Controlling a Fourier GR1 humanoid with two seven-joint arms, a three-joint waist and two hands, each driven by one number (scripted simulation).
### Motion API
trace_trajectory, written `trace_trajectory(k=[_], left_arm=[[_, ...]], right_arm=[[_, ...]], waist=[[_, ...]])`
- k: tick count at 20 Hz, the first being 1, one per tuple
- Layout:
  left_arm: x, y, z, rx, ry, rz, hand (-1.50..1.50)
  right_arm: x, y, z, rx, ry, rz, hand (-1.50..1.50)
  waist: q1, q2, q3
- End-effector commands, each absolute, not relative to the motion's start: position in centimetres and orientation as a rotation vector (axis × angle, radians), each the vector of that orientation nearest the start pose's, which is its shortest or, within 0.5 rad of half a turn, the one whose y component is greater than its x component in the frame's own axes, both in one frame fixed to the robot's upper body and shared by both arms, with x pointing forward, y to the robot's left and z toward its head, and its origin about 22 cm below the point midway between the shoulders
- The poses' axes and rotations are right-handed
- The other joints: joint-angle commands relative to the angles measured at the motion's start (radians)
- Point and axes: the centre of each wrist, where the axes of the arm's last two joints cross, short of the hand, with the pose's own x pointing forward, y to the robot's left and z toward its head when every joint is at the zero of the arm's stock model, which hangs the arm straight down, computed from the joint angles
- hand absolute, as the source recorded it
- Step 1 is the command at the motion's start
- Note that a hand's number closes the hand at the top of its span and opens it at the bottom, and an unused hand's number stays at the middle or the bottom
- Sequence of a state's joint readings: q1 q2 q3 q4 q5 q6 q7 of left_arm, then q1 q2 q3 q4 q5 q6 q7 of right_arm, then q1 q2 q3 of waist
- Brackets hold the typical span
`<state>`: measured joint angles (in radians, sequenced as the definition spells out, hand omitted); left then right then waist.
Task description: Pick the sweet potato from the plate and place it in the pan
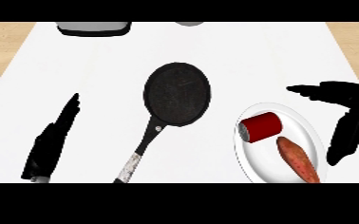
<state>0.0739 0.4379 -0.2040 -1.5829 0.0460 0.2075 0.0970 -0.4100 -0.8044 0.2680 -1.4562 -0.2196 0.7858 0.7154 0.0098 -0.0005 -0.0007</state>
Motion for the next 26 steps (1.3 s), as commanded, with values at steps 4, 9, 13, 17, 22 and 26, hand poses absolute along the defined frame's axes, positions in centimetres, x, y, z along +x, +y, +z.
trace_trajectory(k=[4,9,13,17,22,26], left_arm=[[21.5,28.2,0.2,0.343,-1.378,-0.264,0.0],[22.5,28.0,1.3,0.32,-1.373,-0.27,0.0],[22.7,29.3,1.5,0.335,-1.384,-0.241,0.0],[22.1,29.1,0.9,0.329,-1.388,-0.266,0.0],[22.6,28.7,1.4,0.343,-1.376,-0.261,0.0],[22.3,27.2,1.4,0.34,-1.396,-0.257,0.0]], right_arm=[[31.5,-27.6,12.1,-0.25,-0.497,1.345,-1.5],[31.8,-26.9,11.2,-0.211,-0.493,1.339,-1.5],[30.9,-27.2,11.0,-0.262,-0.442,1.381,-1.5],[31.4,-27.0,9.4,-0.269,-0.371,1.378,-1.5],[30.0,-27.0,9.2,-0.302,-0.338,1.4,-1.5],[30.0,-27.2,8.4,-0.289,-0.324,1.403,-1.5]], waist=[[-0.003,-0.001,0.0],[-0.004,0.0,0.0],[-0.007,0.0,0.0],[-0.003,0.0,0.0],[-0.009,-0.001,0.0],[-0.008,0.0,0.0]])
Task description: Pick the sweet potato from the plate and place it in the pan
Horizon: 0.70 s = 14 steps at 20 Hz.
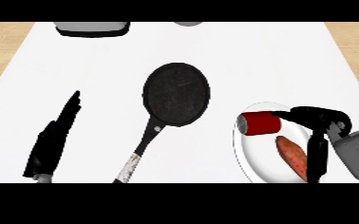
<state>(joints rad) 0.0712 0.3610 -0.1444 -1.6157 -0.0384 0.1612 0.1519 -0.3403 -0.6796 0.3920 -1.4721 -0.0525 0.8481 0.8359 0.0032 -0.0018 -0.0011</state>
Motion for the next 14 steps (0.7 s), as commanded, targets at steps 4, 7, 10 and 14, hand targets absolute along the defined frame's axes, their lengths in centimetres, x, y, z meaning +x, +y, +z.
trace_trajectory(k=[4,7,10,14], left_arm=[[22.9,26.8,0.6,0.342,-1.385,-0.254,0.0],[20.9,27.6,1.5,0.338,-1.391,-0.269,0.0],[22.4,29.8,1.9,0.331,-1.379,-0.251,0.0],[22.9,27.4,3.7,0.326,-1.391,-0.274,0.0]], right_arm=[[29.4,-26.8,6.9,-0.299,-0.304,1.392,-1.5],[28.9,-27.5,6.7,-0.291,-0.312,1.403,-1.5],[29.5,-26.9,5.6,-0.274,-0.31,1.409,-1.5],[28.3,-27.9,3.3,-0.288,-0.288,1.399,-1.5]], waist=[[-0.003,0.001,0.001],[0.002,0.001,0.001],[0.002,0.002,0.001],[0.002,0.002,0.002]])
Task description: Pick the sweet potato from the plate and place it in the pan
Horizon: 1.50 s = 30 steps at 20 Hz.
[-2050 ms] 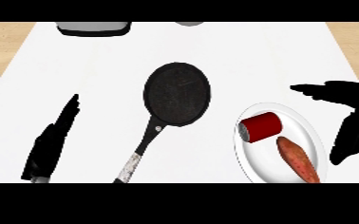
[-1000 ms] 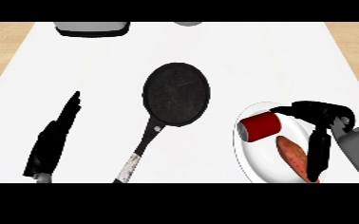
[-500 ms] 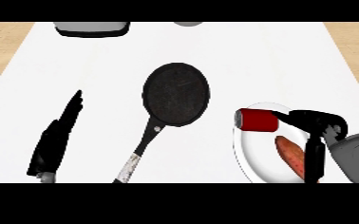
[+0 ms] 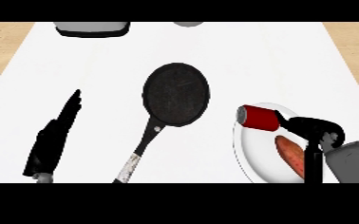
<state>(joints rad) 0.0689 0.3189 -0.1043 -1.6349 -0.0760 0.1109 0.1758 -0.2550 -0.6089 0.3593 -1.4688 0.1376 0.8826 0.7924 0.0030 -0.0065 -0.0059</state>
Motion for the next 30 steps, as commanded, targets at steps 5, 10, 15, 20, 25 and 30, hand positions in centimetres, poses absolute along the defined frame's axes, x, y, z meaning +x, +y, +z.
trace_trajectory(k=[5,10,15,20,25,30], left_arm=[[21.6,28.5,0.0,0.331,-1.379,-0.258,0.0],[22.5,28.7,1.7,0.341,-1.38,-0.27,0.0],[21.7,28.8,0.9,0.336,-1.389,-0.252,0.0],[21.6,28.0,0.2,0.334,-1.38,-0.261,0.0],[21.7,29.2,0.6,0.34,-1.361,-0.238,0.0],[21.6,29.2,0.8,0.376,-1.347,-0.23,0.0]], right_arm=[[27.7,-28.8,3.0,-0.27,-0.332,1.388,-1.5],[26.5,-27.6,1.9,-0.245,-0.379,1.322,1.5],[27.4,-28.3,1.4,-0.181,-0.376,1.275,1.5],[27.5,-28.8,1.9,-0.217,-0.427,1.259,1.5],[25.0,-26.7,4.2,-0.61,-0.558,0.947,1.5],[23.5,-25.0,7.0,-0.993,-0.705,0.74,1.5]], waist=[[0.0,0.007,0.006],[-0.004,0.006,0.006],[0.0,0.006,0.006],[0.001,0.006,0.006],[-0.03,-0.003,0.004],[-0.045,-0.01,0.005]])
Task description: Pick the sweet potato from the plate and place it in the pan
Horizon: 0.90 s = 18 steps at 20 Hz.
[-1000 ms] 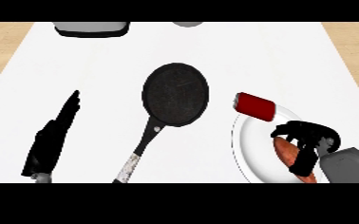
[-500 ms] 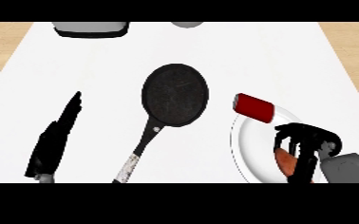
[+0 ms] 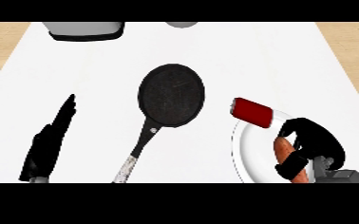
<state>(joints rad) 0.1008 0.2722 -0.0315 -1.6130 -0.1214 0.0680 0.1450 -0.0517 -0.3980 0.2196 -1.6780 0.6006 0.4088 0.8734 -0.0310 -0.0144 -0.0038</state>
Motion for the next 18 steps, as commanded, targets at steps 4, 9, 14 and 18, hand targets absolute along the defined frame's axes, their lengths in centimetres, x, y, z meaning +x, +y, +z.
trace_trajectory(k=[4,9,14,18], left_arm=[[21.2,29.7,0.5,0.381,-1.356,-0.236,0.0],[21.9,28.7,1.0,0.321,-1.371,-0.266,0.0],[22.5,28.3,1.1,0.323,-1.383,-0.271,0.0],[22.8,27.8,1.5,0.349,-1.402,-0.262,0.0]], right_arm=[[22.1,-21.0,10.7,-1.211,-1.034,0.733,1.5],[22.6,-17.8,12.0,-1.355,-1.278,0.713,1.5],[25.7,-12.2,14.4,-1.306,-1.379,0.654,1.5],[29.0,-11.7,14.7,-1.181,-1.406,0.637,1.5]], waist=[[0.008,-0.005,0.001],[0.037,0.012,0.004],[0.051,0.017,0.003],[0.046,0.017,0.004]])
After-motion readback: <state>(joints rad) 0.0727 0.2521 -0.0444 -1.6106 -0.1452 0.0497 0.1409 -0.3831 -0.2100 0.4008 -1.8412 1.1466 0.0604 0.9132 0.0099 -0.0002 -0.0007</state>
